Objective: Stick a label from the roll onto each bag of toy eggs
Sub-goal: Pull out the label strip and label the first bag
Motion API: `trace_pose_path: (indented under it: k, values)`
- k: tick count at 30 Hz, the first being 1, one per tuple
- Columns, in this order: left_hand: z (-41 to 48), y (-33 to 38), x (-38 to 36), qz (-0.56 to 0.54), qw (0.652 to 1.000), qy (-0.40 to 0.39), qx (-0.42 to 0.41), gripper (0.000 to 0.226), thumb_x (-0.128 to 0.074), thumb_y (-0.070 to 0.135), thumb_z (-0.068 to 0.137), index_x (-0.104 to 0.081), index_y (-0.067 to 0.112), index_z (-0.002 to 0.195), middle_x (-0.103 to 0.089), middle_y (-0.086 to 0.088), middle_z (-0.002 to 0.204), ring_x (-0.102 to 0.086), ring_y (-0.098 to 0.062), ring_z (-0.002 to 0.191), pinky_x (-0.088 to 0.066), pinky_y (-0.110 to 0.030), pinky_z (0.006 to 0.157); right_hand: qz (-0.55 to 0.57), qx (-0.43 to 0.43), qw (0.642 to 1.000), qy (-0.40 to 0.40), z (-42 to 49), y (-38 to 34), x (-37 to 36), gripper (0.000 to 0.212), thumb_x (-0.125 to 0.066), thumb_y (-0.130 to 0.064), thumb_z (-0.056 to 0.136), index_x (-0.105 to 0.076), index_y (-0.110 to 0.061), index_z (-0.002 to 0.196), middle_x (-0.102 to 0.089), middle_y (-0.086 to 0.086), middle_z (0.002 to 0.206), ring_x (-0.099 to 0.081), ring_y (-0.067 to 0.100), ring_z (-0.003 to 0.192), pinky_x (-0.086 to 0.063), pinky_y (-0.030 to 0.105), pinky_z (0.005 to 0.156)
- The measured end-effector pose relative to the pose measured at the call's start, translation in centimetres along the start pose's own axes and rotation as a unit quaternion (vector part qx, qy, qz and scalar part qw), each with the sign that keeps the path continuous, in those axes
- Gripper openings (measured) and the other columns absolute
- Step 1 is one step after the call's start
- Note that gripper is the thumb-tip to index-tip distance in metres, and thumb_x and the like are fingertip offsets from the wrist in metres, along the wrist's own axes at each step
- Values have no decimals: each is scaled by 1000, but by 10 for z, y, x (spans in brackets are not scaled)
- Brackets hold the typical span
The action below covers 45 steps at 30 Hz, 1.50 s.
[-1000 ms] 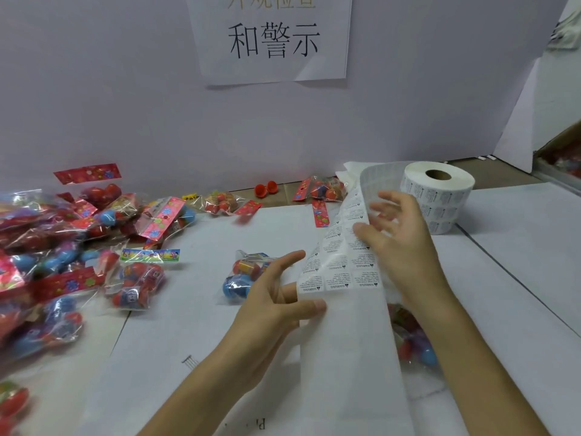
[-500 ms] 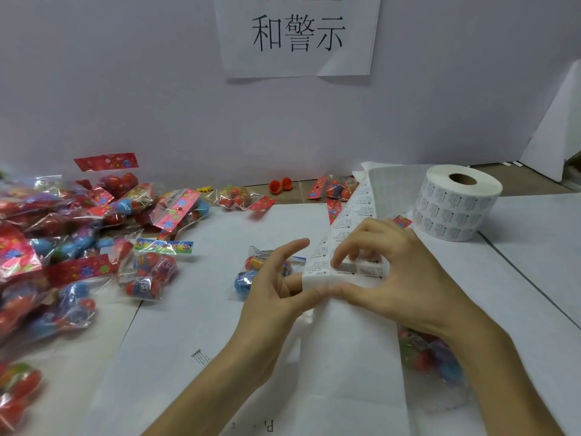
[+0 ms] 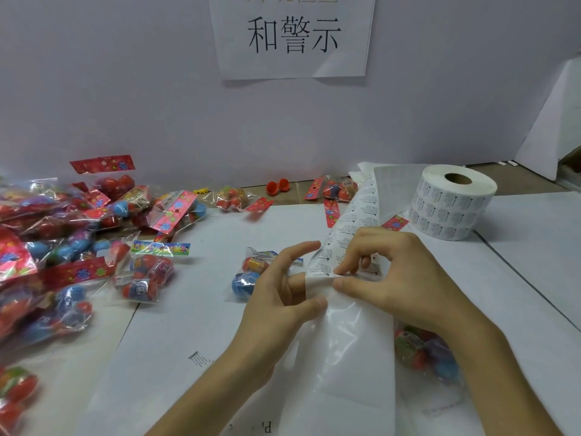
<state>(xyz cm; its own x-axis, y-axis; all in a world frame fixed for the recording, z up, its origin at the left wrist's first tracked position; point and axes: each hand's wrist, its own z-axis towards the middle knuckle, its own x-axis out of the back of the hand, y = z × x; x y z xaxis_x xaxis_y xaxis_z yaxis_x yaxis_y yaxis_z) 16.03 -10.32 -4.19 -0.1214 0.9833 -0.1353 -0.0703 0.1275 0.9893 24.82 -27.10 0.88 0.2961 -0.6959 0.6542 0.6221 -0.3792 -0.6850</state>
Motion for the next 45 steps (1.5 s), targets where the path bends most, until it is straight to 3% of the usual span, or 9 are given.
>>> trace_pose_path:
  k: [9, 16, 22, 25, 28, 32, 36, 41, 45]
  values:
    - [-2, -1, -5, 31, 999, -9, -4, 78, -59, -23, 83, -66, 42, 124, -72, -6, 79, -64, -19, 75, -51, -21, 67, 27, -36, 999, 9, 0, 3, 5, 26, -84, -4, 71, -68, -21, 58, -66, -9, 66, -59, 11, 68, -50, 28, 69]
    - [-4, -1, -9, 15, 993, -94, 64, 82, -69, -9, 75, -52, 40, 138, -77, -7, 112, -75, -23, 92, -58, -31, 76, 21, -42, 972, 229, 4, 18, 9, 13, -78, -26, 83, -69, -29, 75, -64, -7, 63, -60, 12, 61, -49, 21, 58]
    - [-12, 4, -14, 200, 930, -300, 69, 25, -62, 41, 101, -69, 39, 124, -55, 1, 62, -46, -11, 59, -38, -18, 59, 100, -32, 967, 234, 5, 15, 9, 9, -77, -23, 89, -70, -27, 95, -72, -5, 68, -66, 14, 53, -56, 25, 58]
    - [-9, 6, -11, 144, 960, -230, 62, 25, -53, 40, 106, -76, 31, 111, -61, -1, 59, -53, -13, 51, -45, -20, 55, 141, -28, 973, 182, 6, 10, 5, 23, -78, -9, 86, -71, -27, 100, -76, -5, 80, -73, 18, 63, -60, 27, 67]
    - [-2, 3, -3, 88, 994, -56, 36, 25, -53, 29, 105, -77, 27, 101, -66, -3, 62, -58, -16, 54, -50, -24, 57, 155, -25, 980, 126, 6, 8, 0, 38, -78, 0, 83, -71, -29, 107, -74, -6, 87, -75, 18, 69, -60, 25, 73]
    - [7, 6, 13, 112, 987, 108, -28, 20, -61, 18, 101, -76, 32, 102, -73, 2, 81, -61, -11, 60, -51, -21, 61, 136, -20, 989, 47, 6, 7, -8, 58, -75, 6, 81, -66, -35, 121, -74, -13, 96, -75, 17, 76, -57, 21, 81]
    - [9, 7, 17, 220, 961, 141, -92, 21, -72, 38, 93, -70, 44, 112, -71, 22, 102, -68, -10, 85, -54, -17, 70, 100, -6, 995, -16, 4, 4, -13, 68, -72, 5, 83, -59, -43, 129, -74, -17, 95, -73, 12, 85, -55, 20, 80]
    - [7, 2, 14, 226, 952, 142, -150, 3, -73, 33, 83, -76, 34, 83, -74, 10, 94, -68, -19, 85, -53, -26, 72, 83, 16, 995, -56, 1, 0, -20, 64, -74, -11, 83, -53, -50, 130, -74, -19, 97, -69, 12, 87, -54, 22, 78]
    - [8, 4, 15, 129, 979, 123, -98, 3, -76, 32, 82, -79, 31, 83, -78, 5, 91, -67, -12, 80, -50, -21, 67, 40, -9, 999, -14, 3, 2, -24, 58, -82, -29, 80, -55, -52, 127, -68, -25, 102, -69, 5, 83, -52, 21, 76]
